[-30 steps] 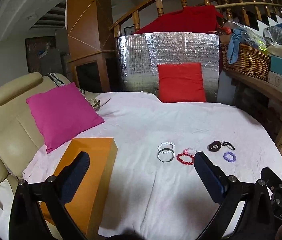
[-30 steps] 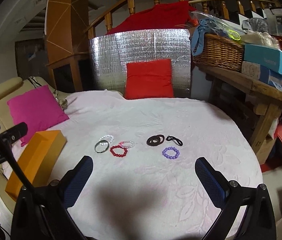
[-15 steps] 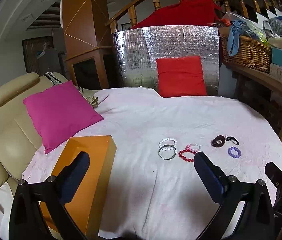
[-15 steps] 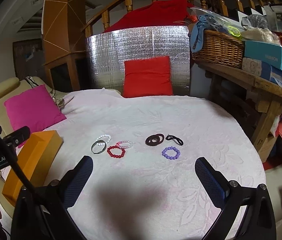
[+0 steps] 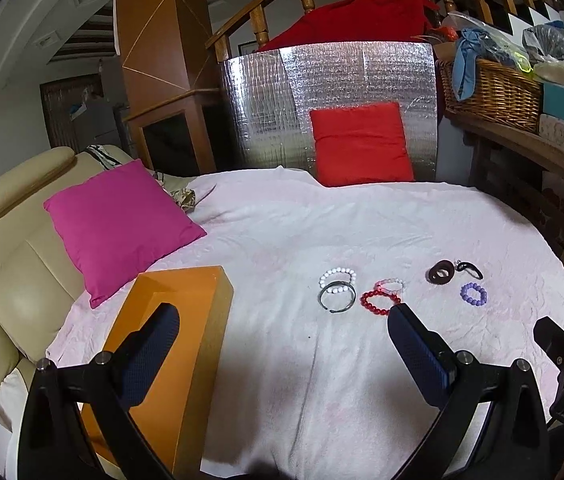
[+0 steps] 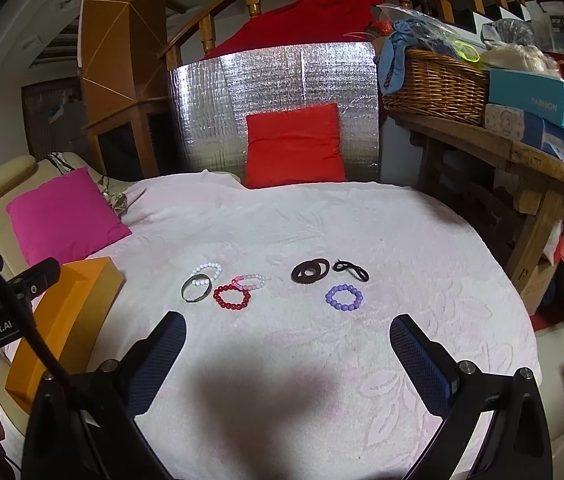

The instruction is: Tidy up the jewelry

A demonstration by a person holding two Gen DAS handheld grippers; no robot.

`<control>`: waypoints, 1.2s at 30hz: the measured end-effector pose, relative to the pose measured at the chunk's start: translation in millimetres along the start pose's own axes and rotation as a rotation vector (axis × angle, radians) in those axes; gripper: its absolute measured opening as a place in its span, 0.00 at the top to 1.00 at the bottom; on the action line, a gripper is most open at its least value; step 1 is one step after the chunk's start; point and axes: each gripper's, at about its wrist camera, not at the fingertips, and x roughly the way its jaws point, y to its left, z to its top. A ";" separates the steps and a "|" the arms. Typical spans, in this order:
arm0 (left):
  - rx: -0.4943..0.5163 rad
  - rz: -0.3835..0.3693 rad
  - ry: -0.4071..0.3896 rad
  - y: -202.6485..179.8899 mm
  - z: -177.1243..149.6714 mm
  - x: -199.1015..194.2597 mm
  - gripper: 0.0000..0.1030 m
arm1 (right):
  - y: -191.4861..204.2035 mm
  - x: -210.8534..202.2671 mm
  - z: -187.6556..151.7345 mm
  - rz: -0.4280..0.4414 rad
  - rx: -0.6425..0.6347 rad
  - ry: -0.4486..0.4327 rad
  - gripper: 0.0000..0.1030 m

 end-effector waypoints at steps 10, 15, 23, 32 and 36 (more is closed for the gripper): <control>0.028 0.012 0.027 -5.9 -2.4 14.7 0.00 | -8.5 11.9 -1.6 0.002 0.020 0.017 0.00; 0.038 0.006 0.064 -10.1 -6.4 41.4 0.00 | -17.4 26.2 0.0 -0.007 0.026 0.026 0.00; 0.010 -0.077 0.288 -16.6 -29.0 150.1 0.00 | -62.6 109.9 -10.2 0.006 0.054 0.180 0.00; -0.088 -0.144 0.417 -17.6 -38.7 236.5 0.00 | -105.7 205.8 -3.6 0.039 0.174 0.335 0.07; -0.141 -0.174 0.437 -9.2 -44.0 257.1 0.00 | -105.6 243.3 0.1 0.008 0.176 0.391 0.16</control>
